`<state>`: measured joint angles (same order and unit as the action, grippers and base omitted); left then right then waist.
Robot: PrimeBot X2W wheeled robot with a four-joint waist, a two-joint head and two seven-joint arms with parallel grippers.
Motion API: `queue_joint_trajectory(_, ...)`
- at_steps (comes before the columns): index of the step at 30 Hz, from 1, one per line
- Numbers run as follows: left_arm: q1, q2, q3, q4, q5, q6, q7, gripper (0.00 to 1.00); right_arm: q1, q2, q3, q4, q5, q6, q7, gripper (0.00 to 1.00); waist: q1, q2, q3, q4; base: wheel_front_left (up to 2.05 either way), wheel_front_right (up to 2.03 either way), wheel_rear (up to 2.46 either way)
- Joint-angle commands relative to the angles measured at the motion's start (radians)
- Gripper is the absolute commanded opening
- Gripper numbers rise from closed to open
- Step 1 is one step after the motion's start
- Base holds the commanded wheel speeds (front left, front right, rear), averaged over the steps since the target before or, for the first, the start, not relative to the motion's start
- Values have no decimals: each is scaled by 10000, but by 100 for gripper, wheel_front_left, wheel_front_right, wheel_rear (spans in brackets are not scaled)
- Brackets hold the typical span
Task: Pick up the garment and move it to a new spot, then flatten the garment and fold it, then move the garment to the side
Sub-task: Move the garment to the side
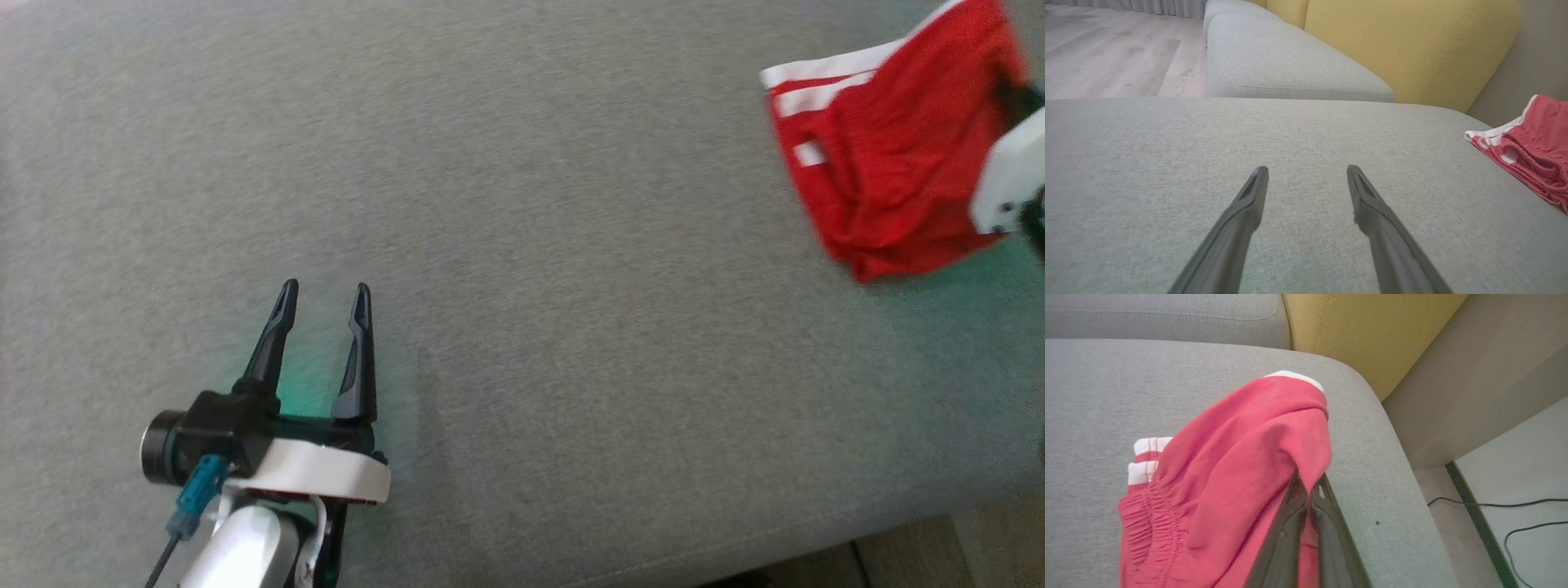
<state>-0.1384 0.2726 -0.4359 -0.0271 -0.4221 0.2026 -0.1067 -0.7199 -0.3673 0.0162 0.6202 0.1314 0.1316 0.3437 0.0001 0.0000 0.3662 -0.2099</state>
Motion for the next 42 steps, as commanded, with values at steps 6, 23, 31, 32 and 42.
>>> queue_joint_trajectory(6,-196,240,312,-461,56,60,38,100,-620,-962,-217,173,-439,-9,-20,0,-1,0,275,414,0,0,0)
queue_joint_trajectory(23,-228,257,234,-481,0,186,91,100,-397,-435,-547,-32,-796,-9,-1537,100,-1,0,-116,550,0,0,0)
queue_joint_trajectory(31,-58,123,404,-97,-297,201,-282,100,-59,-140,421,-672,-342,-9,-1791,100,-1,0,-1020,1017,0,0,0)
queue_joint_trajectory(32,-25,106,443,-14,-350,199,-350,100,46,-52,494,-763,-293,-9,-1855,100,-1,0,-1200,1102,0,0,0)
queue_joint_trajectory(42,760,59,749,773,-797,340,-729,100,2613,1582,352,-2104,-299,-9,-2632,100,-1,0,-3017,1904,0,0,0)
